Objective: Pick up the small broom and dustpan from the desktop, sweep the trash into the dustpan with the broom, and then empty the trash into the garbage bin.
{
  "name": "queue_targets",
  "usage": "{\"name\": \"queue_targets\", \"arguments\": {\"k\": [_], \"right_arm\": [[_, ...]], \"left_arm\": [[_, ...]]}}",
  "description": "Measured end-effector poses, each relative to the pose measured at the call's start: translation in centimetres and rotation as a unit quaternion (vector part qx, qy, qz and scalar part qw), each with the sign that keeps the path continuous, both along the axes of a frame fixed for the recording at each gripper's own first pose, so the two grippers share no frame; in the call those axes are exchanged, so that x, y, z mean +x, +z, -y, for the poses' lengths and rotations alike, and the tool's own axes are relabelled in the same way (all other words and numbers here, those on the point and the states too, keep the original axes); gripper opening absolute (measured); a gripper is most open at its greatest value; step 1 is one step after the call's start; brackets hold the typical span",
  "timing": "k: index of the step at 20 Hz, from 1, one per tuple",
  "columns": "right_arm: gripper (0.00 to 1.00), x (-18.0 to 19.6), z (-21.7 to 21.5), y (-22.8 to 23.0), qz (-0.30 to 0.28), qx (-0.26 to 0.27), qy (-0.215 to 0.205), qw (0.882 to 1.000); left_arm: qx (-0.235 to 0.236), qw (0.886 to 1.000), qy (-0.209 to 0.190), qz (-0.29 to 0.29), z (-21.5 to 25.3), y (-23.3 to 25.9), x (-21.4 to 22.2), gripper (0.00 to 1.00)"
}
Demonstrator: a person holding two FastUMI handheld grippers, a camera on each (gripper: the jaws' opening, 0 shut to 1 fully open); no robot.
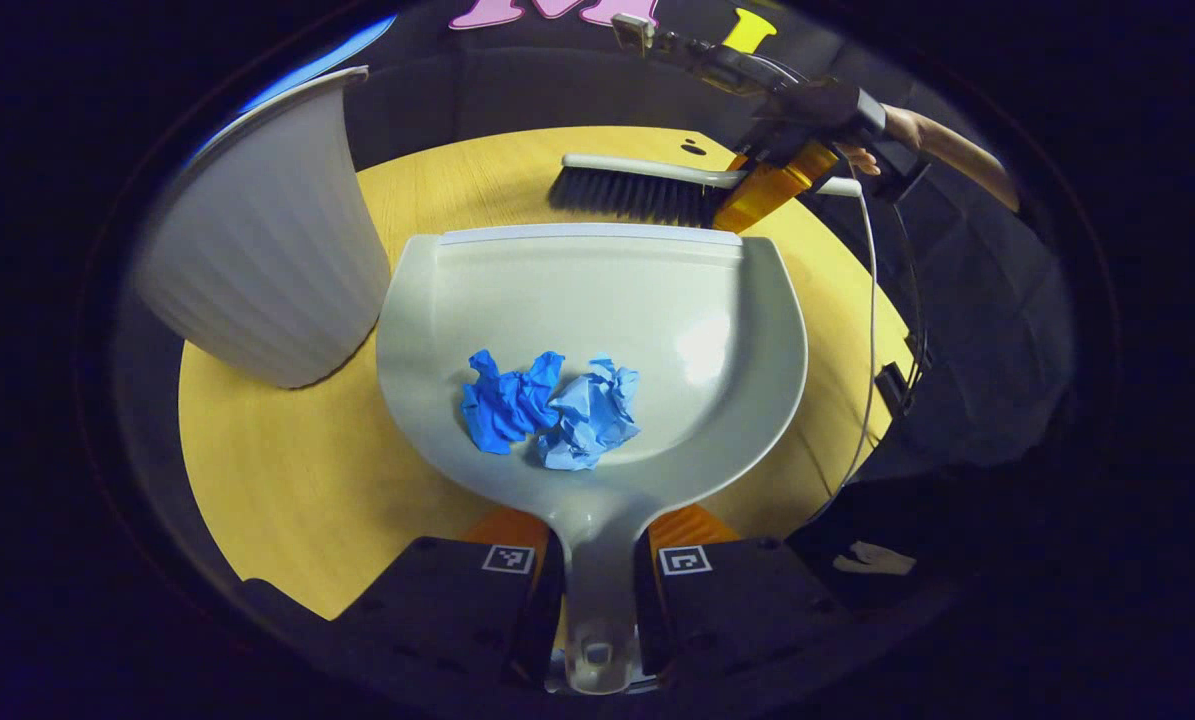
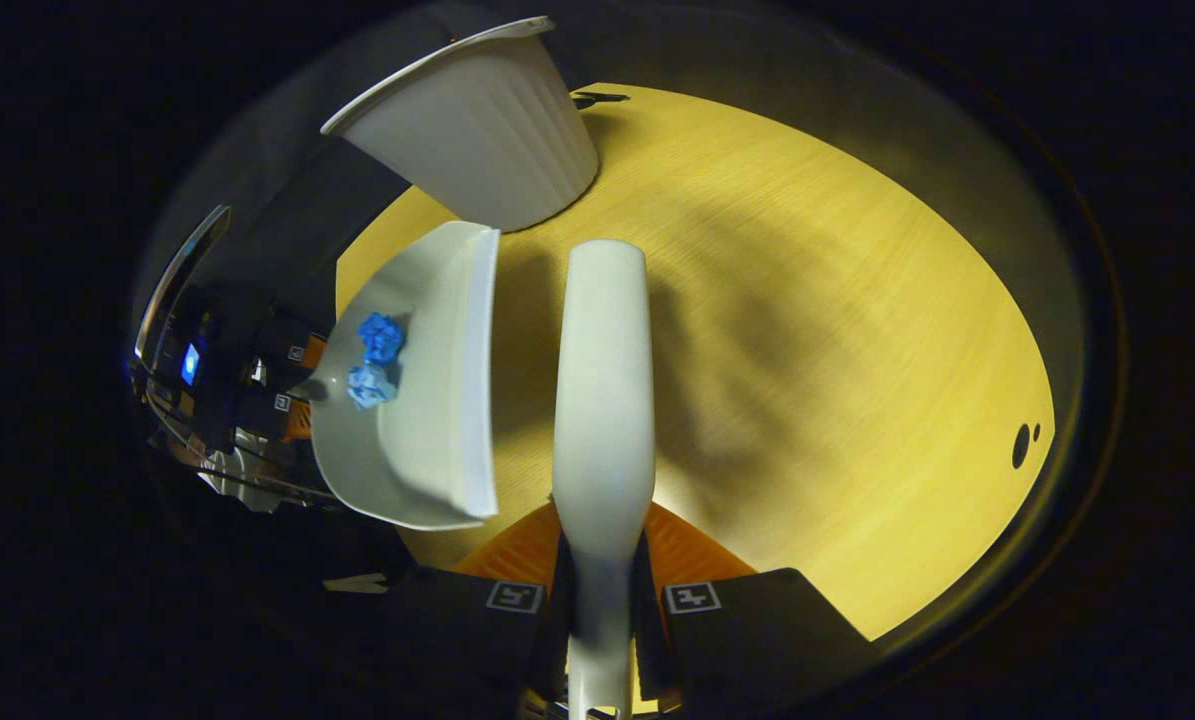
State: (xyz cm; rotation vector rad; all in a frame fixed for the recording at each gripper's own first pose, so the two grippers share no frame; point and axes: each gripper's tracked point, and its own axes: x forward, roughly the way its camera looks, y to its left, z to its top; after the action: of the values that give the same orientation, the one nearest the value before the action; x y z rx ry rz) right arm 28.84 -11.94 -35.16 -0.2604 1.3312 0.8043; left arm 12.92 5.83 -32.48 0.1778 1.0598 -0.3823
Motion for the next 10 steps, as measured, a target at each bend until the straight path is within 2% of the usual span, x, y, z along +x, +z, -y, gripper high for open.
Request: {"name": "queue_targets", "arguments": {"k": [2,3,5,6,8,10], "right_arm": [[0.3,-0.3,2.3,-0.6,0.009,0.011,-0.019,1.0],[0.26,-0.9,3.3,-1.3,0.02,0.01,-0.026,0.999],[0.3,-3.7,2.8,-2.6,0.026,0.009,-0.043,0.999],[0.3,-3.8,3.4,-1.3,0.027,0.006,-0.052,0.998],[0.3,-4.9,4.7,-0.7,0.057,-0.025,-0.06,0.996],[0.3,-6.4,6.5,-0.7,0.06,-0.063,-0.108,0.99]], "left_arm": [[0.011,1.0,0.012,0.022,0.4,0.2,-0.2,0.29],[0.012,0.999,0.018,0.031,0.8,0.4,-0.3,0.29],[0.011,0.999,0.021,0.043,0.8,0.4,-0.1,0.29],[0.015,0.999,0.021,0.046,0.5,-0.1,0.2,0.29],[0.028,0.998,0.029,0.048,0.3,-0.8,0.4,0.29],[0.045,0.997,0.046,0.05,0.4,-0.6,0.6,0.29]]}}
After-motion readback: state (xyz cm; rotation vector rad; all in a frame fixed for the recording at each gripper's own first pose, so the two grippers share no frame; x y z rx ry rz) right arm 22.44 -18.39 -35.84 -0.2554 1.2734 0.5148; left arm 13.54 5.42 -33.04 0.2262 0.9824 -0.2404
